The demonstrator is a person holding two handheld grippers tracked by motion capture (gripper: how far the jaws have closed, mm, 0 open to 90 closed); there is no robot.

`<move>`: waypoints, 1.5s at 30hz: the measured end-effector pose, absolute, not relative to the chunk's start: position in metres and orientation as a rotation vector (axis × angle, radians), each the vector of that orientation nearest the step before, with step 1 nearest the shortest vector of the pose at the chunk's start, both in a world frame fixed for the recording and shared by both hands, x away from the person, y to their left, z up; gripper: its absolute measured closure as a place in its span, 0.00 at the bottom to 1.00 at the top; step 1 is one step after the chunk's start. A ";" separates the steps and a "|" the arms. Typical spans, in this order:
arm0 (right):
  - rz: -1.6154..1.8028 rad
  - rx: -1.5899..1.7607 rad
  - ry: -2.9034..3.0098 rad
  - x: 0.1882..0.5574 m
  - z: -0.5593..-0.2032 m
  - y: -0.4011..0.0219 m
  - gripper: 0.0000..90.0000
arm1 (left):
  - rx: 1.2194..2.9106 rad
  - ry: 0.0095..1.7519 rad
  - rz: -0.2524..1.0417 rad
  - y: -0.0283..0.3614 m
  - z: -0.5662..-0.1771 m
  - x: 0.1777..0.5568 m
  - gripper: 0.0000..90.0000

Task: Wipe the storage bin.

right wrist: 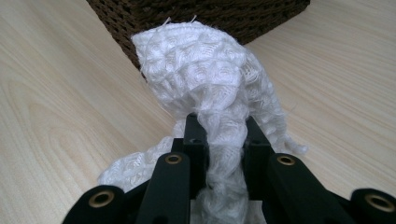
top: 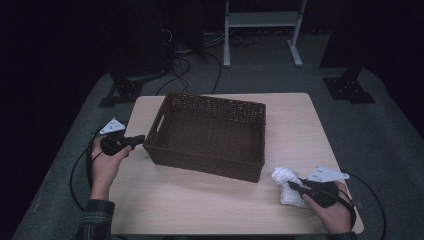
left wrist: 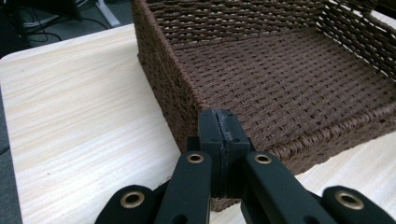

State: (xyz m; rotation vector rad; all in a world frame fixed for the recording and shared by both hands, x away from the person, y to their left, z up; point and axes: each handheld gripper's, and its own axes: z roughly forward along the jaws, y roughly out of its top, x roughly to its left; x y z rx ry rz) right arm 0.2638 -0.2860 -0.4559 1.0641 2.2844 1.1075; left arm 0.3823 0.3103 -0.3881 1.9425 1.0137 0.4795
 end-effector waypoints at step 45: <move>1.091 1.075 2.282 0.265 -0.457 -0.286 0.85 | 2.001 0.696 0.289 0.222 -0.393 0.340 0.99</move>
